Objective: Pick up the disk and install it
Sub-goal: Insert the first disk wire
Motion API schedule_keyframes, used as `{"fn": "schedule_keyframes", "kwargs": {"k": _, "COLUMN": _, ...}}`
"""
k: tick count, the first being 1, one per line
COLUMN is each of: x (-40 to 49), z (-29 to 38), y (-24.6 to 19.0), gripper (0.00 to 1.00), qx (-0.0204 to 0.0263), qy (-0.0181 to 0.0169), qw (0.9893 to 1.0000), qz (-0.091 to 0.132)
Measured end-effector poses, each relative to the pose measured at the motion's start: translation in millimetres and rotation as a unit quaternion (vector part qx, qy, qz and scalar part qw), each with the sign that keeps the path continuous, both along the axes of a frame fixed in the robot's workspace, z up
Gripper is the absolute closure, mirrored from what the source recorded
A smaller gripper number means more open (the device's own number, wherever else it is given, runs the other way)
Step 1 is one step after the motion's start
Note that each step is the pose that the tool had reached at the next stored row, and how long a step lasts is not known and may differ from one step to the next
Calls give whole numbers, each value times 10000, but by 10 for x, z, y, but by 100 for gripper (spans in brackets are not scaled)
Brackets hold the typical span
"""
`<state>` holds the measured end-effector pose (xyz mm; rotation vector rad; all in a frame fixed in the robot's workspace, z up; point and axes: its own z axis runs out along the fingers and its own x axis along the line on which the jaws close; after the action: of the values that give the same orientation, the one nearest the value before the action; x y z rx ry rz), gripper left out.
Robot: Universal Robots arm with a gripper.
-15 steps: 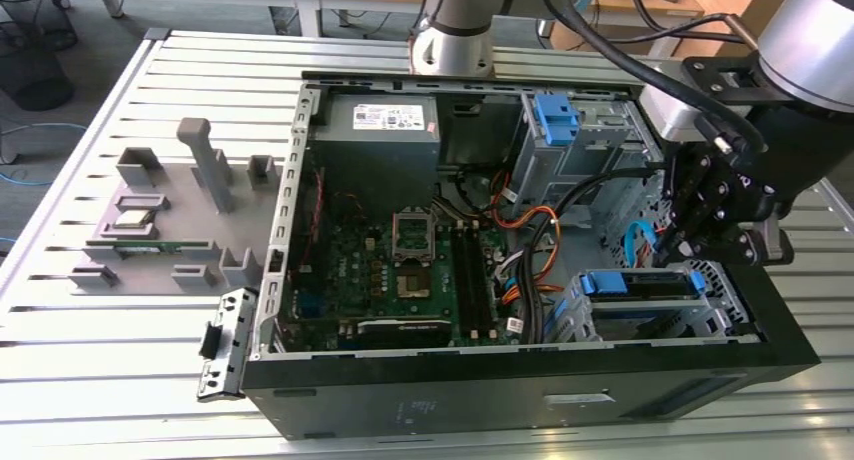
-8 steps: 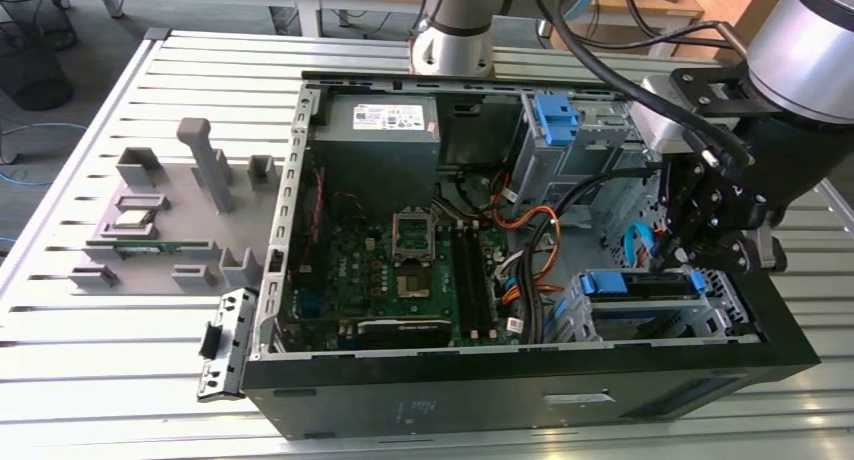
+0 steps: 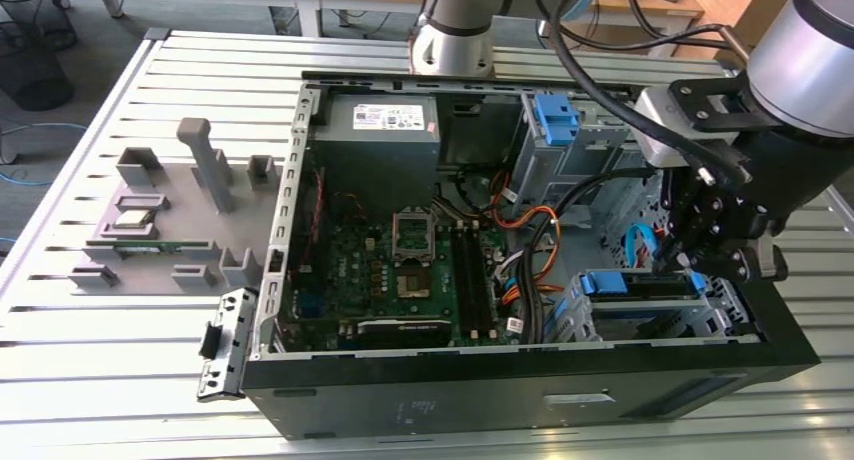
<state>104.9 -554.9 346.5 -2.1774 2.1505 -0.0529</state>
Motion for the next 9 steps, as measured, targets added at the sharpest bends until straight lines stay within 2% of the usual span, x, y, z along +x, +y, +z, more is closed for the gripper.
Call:
{"fn": "schedule_keyframes", "kwargs": {"k": 5, "x": -24, "z": -3, "y": -39, "gripper": 84, "qx": 198, "qy": -85, "qw": 9998, "qz": 0}}
{"fn": "schedule_keyframes", "kwargs": {"k": 9, "x": -51, "z": -15, "y": -88, "gripper": 84, "qx": 264, "qy": -150, "qw": 9995, "qz": 1}}
